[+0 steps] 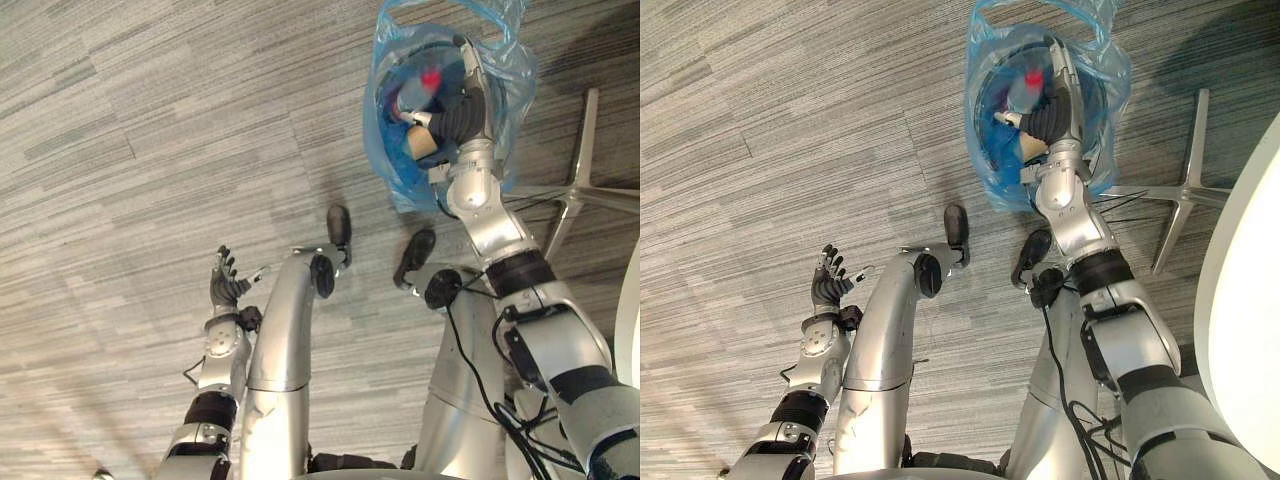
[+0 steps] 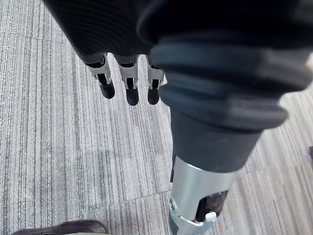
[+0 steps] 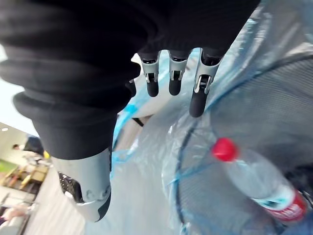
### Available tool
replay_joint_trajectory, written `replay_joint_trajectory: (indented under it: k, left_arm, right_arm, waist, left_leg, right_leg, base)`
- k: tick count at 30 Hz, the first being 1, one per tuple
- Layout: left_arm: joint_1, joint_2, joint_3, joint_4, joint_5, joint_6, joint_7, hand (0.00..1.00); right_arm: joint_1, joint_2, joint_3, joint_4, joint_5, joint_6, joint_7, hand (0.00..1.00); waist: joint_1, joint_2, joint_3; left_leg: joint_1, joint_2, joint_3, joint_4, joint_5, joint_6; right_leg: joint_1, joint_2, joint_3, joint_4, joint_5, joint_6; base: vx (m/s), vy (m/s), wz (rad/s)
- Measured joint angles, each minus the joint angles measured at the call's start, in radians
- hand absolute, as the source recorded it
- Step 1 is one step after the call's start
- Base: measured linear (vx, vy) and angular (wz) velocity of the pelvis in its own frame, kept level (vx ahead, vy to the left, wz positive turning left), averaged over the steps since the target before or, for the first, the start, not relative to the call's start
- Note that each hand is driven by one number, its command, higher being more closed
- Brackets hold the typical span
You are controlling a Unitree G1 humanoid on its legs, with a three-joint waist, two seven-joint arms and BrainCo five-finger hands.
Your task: Gather rubbish on tea table into small bin, then transfer packed bag to large trash can.
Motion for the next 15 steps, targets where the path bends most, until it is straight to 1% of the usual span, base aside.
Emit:
replay_joint_trajectory:
  k: [2,3,4,7,8,12,13,14,15]
  left_arm:
    - [0.002,0.003,0.008,0.004,0.001,0.0,0.001,0.0]
    - [0.004,0.012,0.012,0.008,0.002,0.001,0.001,0.0]
    - [0.011,0.022,0.017,0.009,0.01,0.001,0.001,0.0]
    - [0.019,0.033,0.028,0.019,0.012,0.002,0.002,0.0]
    - [0.019,0.033,0.027,0.019,0.012,0.001,0.002,0.0]
    - [0.018,0.03,0.027,0.02,0.013,-0.001,0.002,0.0]
    - [0.016,0.03,0.027,0.028,0.013,-0.002,0.002,0.0]
    - [0.014,0.031,0.028,0.038,0.013,-0.003,0.003,0.0]
    - [0.014,0.03,0.028,0.04,0.012,-0.003,0.003,0.0]
  right_arm:
    - [0.034,0.01,0.004,0.0,-0.048,0.0,0.002,0.0]
    - [0.057,0.023,0.009,0.0,-0.067,0.0,0.005,0.0]
    - [0.078,0.037,0.023,0.002,-0.09,0.0,0.019,0.0]
    - [0.115,0.055,0.055,0.018,-0.145,0.001,0.044,0.0]
    - [0.114,0.063,0.077,0.053,-0.166,0.002,0.049,0.0]
    - [0.087,0.103,0.119,0.16,-0.222,0.011,0.08,0.0]
    - [0.069,0.114,0.133,0.204,-0.23,0.013,0.09,1.0]
    - [0.04,0.128,0.155,0.267,-0.244,0.021,0.107,1.0]
    - [0.027,0.13,0.158,0.294,-0.25,0.026,0.111,1.0]
  waist:
    - [-0.004,-0.008,-0.004]
    - [-0.004,-0.022,-0.012]
    - [-0.012,-0.04,-0.021]
    - [-0.018,-0.046,-0.024]
    - [-0.018,-0.05,-0.026]
    - [-0.017,-0.05,-0.027]
    - [-0.017,-0.05,-0.027]
    - [-0.017,-0.05,-0.027]
    - [-0.018,-0.05,-0.027]
  left_leg:
    - [0.017,0.006,0.001,-0.009,0.0,0.0]
    - [0.025,0.014,0.005,-0.019,0.0,-0.001]
    - [0.031,0.016,0.011,-0.035,0.003,-0.004]
    - [0.053,0.026,0.017,-0.051,0.004,-0.006]
    - [0.061,0.026,0.022,-0.061,0.005,-0.007]
    - [0.066,0.026,0.023,-0.076,0.008,-0.012]
    - [0.066,0.025,0.022,-0.078,0.008,-0.012]
    - [0.066,0.022,0.02,-0.084,0.009,-0.014]
    - [0.066,0.019,0.019,-0.089,0.011,-0.016]
  right_leg:
    - [0.018,0.006,-0.002,-0.015,0.001,-0.001]
    - [0.024,0.013,-0.003,-0.03,0.005,-0.001]
    - [0.026,0.012,-0.004,-0.043,0.009,0.002]
    - [0.053,0.013,-0.016,-0.063,0.014,-0.004]
    - [0.057,0.013,-0.014,-0.07,0.021,-0.008]
    - [0.061,0.014,-0.018,-0.083,0.021,-0.008]
    - [0.061,0.014,-0.019,-0.084,0.021,-0.008]
    - [0.061,0.013,-0.02,-0.087,0.021,-0.008]
    - [0.06,0.012,-0.02,-0.089,0.021,-0.008]
  base:
    - [-0.07,-0.005,-0.1]
    - [-0.07,-0.008,-0.14]
    - [-0.07,-0.008,-0.09]
    - [-0.06,-0.002,0.02]
    - [-0.04,0.0,-0.01]
    - [-0.05,0.006,0.01]
    - [-0.06,0.007,0.04]
    - [-0.07,0.008,0.06]
    - [-0.06,0.008,0.09]
